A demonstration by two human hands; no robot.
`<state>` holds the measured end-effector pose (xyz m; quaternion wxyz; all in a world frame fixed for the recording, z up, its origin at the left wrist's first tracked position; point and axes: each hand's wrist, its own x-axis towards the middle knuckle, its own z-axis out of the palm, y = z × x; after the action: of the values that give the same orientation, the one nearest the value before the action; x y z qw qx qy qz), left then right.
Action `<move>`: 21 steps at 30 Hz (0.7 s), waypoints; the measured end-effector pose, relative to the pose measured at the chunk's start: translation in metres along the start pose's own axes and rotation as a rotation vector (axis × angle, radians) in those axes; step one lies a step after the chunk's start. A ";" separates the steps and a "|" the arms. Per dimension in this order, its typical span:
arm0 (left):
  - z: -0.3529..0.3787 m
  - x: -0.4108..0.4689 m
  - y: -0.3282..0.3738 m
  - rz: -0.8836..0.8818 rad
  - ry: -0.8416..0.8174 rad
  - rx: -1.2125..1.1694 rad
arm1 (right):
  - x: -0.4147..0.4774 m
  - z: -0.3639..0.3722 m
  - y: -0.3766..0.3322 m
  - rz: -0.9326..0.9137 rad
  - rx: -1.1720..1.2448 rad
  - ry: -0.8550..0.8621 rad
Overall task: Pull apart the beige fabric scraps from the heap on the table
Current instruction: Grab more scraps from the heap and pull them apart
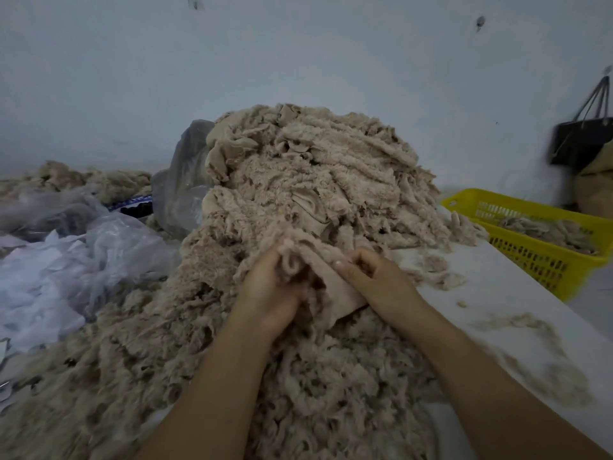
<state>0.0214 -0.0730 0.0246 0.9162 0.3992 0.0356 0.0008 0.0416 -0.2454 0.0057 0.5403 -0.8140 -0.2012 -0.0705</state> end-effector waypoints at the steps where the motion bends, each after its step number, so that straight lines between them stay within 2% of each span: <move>1: -0.002 0.002 0.003 -0.009 0.038 -0.102 | 0.001 -0.002 0.003 0.017 -0.027 0.023; 3: -0.005 0.004 0.007 -0.012 0.073 -0.218 | 0.002 -0.005 0.006 0.046 -0.035 0.093; 6: -0.006 0.006 0.009 0.009 0.082 -0.134 | 0.002 -0.006 0.006 0.080 0.061 0.147; 9: -0.002 0.001 -0.004 0.110 0.047 0.244 | 0.002 -0.003 0.000 0.059 0.184 0.176; 11: -0.002 -0.001 -0.014 0.193 -0.092 0.640 | 0.003 -0.001 -0.003 0.011 0.183 0.202; 13: -0.001 -0.005 -0.022 0.116 -0.243 0.866 | 0.003 0.001 -0.006 -0.008 0.140 0.189; 14: 0.000 -0.007 -0.022 0.091 -0.259 0.914 | 0.002 0.001 -0.008 -0.014 0.133 0.178; 16: 0.002 -0.009 -0.019 0.158 -0.215 0.842 | 0.001 0.000 -0.011 -0.022 0.205 0.175; 17: 0.002 -0.007 -0.016 0.163 -0.161 0.717 | 0.000 -0.001 -0.013 -0.024 0.260 0.157; 19: -0.004 0.000 -0.010 0.079 -0.025 0.490 | -0.003 -0.001 -0.014 -0.023 0.268 0.058; 21: -0.013 0.003 -0.005 0.003 0.056 0.346 | -0.006 0.002 -0.012 -0.024 0.148 -0.040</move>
<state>0.0235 -0.0667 0.0120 0.8325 0.5507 0.0602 0.0073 0.0312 -0.2409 0.0135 0.5938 -0.7707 -0.2265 -0.0457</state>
